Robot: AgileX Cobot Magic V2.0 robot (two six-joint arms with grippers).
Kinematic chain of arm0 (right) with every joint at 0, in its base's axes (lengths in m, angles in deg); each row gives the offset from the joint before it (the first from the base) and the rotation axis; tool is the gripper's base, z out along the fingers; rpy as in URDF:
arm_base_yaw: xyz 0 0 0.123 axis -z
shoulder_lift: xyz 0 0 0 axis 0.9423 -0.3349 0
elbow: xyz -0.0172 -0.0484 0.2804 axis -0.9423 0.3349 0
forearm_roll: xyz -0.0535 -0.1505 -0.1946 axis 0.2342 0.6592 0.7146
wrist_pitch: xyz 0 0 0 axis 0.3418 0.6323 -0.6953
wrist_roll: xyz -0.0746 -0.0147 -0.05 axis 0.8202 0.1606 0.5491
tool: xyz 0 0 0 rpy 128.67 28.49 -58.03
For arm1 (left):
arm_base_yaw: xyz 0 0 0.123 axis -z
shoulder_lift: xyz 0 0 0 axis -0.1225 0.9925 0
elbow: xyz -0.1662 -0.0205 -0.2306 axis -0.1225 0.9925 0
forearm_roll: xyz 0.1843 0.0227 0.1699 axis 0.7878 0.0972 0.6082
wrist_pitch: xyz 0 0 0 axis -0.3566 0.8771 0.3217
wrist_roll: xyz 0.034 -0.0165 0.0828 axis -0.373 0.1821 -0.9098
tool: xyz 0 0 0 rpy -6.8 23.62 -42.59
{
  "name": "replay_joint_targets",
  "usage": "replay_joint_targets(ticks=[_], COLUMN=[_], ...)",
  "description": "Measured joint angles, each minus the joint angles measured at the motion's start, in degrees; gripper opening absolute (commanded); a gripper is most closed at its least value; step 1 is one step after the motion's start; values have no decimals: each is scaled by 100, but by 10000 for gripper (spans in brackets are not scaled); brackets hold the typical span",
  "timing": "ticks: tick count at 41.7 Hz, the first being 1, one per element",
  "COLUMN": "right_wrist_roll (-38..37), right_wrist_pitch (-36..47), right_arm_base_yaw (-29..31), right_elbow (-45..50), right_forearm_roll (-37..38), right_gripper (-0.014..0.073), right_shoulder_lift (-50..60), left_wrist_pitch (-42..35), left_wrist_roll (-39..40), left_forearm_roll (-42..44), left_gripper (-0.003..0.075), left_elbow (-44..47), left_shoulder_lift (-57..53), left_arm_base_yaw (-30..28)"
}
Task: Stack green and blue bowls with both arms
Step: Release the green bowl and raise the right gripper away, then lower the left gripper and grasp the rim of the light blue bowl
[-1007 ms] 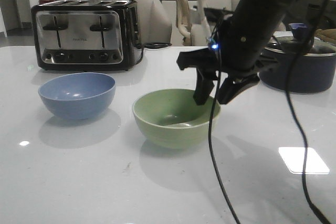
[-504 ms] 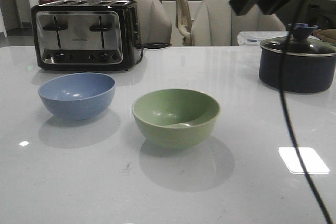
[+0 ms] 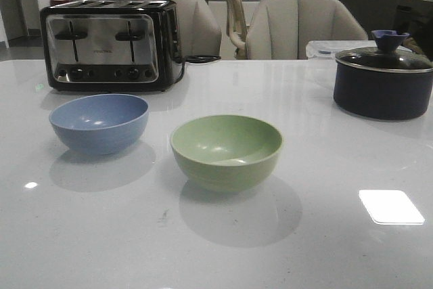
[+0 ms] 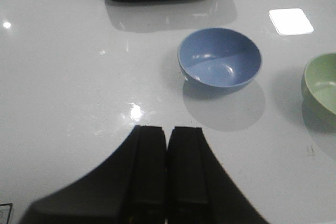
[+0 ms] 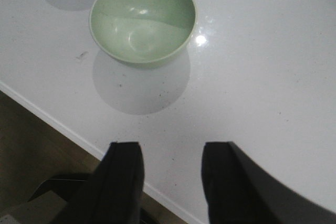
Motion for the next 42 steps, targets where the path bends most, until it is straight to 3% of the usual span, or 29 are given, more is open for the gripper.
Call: replay_joint_targets(ticks=[4, 12, 15, 42], right_wrist_roll=[0, 13, 13, 13], right_wrist_pitch=[-115, -149, -149, -161], right_arm_base_yaw=[0, 0, 0, 0], right_elbow=[9, 9, 9, 9], right_forearm_roll=[0, 0, 0, 0], right_gripper=[400, 400, 400, 400], right_shoulder_lift=[0, 0, 0, 0], left_wrist_pitch=[13, 4, -21, -176], left_wrist_roll=[-46, -78, -79, -90], left_forearm_roll=[-31, -42, -42, -209], left_gripper=[166, 508, 573, 572], left_elbow=[-74, -558, -834, -3257], left_shoulder_lift=[469, 1683, 2191, 6442], left_arm_base_yaw=[136, 204, 204, 204])
